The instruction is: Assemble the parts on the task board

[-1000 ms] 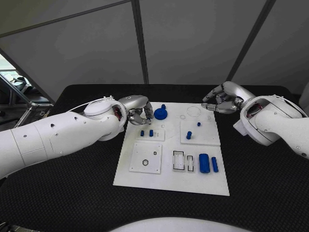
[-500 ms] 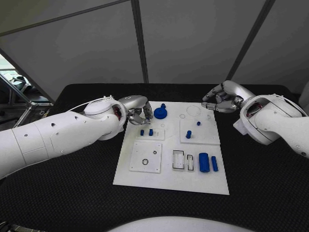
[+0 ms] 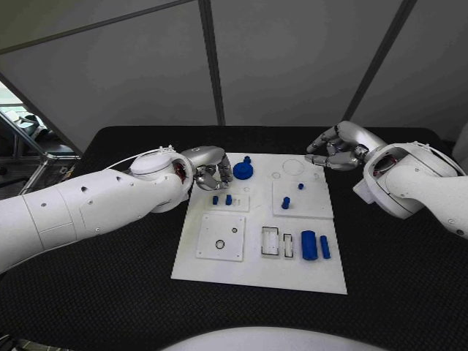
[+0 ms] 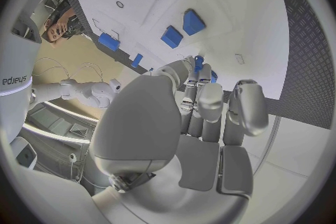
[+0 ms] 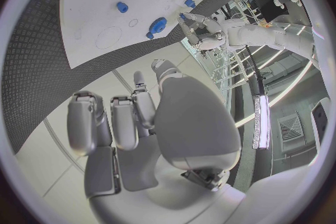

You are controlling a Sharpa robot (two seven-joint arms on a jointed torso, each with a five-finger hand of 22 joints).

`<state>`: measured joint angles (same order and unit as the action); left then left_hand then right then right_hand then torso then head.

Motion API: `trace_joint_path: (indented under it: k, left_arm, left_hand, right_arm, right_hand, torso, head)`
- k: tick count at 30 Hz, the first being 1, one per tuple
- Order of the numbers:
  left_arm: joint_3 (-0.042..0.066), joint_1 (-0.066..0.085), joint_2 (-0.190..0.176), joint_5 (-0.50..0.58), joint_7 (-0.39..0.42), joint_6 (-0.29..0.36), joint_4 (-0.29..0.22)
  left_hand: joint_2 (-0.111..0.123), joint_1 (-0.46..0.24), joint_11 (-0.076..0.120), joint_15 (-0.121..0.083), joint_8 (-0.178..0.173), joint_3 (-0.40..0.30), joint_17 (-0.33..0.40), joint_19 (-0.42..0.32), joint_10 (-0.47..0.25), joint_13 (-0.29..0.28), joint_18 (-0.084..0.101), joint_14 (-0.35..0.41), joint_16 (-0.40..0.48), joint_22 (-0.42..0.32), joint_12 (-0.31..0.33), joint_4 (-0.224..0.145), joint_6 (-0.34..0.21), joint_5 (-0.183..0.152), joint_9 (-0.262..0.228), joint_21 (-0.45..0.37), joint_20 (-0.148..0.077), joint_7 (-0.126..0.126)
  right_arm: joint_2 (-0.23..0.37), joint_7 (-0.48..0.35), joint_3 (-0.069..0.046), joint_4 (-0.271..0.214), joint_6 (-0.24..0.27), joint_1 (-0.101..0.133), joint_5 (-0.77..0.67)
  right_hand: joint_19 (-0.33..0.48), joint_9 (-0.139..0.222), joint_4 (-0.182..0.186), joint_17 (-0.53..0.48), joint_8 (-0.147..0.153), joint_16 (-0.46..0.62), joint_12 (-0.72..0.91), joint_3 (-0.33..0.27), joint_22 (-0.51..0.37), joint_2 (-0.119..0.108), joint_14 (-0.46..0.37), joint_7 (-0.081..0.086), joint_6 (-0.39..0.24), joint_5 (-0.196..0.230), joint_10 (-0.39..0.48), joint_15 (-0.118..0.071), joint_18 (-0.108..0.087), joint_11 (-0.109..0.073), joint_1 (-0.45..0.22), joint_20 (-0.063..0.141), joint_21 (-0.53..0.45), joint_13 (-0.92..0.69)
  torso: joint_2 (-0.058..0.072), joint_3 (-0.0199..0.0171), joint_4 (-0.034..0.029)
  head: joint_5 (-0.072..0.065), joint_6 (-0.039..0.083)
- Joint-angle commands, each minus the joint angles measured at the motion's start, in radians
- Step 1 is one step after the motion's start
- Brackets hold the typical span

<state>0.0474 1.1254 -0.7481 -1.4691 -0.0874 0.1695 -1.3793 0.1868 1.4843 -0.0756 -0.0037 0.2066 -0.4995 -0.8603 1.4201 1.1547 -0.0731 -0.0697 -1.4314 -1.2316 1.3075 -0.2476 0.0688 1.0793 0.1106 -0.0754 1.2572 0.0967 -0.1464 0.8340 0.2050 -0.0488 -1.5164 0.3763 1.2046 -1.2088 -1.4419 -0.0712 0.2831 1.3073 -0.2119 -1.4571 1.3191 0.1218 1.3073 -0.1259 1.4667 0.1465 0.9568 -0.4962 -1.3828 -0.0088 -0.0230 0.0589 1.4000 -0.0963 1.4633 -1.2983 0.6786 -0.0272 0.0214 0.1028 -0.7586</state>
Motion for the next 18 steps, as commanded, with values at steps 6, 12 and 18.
trace_joint_path:
  k: [6,12,18]
  left_arm:
    - [0.001,-0.001,0.005,0.005,-0.009,-0.013,0.004]
    - [0.001,-0.001,0.007,0.005,-0.011,-0.017,0.006]
    - [0.001,-0.002,0.01,0.005,-0.012,-0.022,0.009]
  left_hand:
    - [-0.001,-0.012,-0.001,0.0,-0.006,-0.005,0.003,0.002,0.004,-0.001,-0.004,-0.006,-0.004,0.093,0.007,-0.001,0.006,0.004,0.001,-0.005,0.001,0.001]
    - [-0.001,-0.015,-0.001,0.0,-0.007,-0.005,0.007,0.0,0.003,-0.001,-0.005,-0.005,-0.003,0.091,0.009,-0.002,0.005,0.004,0.001,-0.009,0.001,0.001]
    - [0.0,-0.017,-0.001,0.0,-0.009,-0.005,0.01,-0.001,0.002,-0.001,-0.006,-0.004,-0.002,0.09,0.012,-0.002,0.004,0.004,0.001,-0.011,0.001,0.002]
  right_arm:
    - [-0.001,-0.009,-0.001,-0.002,-0.003,0.002,-0.003]
    - [-0.001,-0.009,-0.001,-0.002,-0.003,0.002,-0.003]
    - [-0.001,-0.009,-0.001,-0.002,-0.004,0.002,-0.003]
  right_hand:
    - [0.006,0.001,-0.001,0.075,0.003,0.004,-0.005,0.005,0.107,0.007,0.063,-0.002,0.002,-0.005,0.003,-0.005,-0.021,-0.001,-0.004,-0.002,-0.007,0.0]
    - [0.006,0.001,-0.001,0.075,0.003,0.004,-0.005,0.005,0.107,0.007,0.063,-0.002,0.002,-0.005,0.003,-0.005,-0.021,-0.001,-0.004,-0.002,-0.007,0.0]
    - [0.006,0.001,-0.001,0.075,0.003,0.004,-0.005,0.005,0.107,0.007,0.063,-0.002,0.002,-0.005,0.003,-0.005,-0.021,-0.001,-0.004,-0.002,-0.007,0.0]
  torso:
    - [0.0,-0.0001,0.0001]
    - [0.0,-0.0004,-0.0004]
    - [0.0,-0.0003,0.0002]
  head:
    - [-0.001,-0.002]
    - [-0.001,-0.003]
    - [-0.001,-0.004]
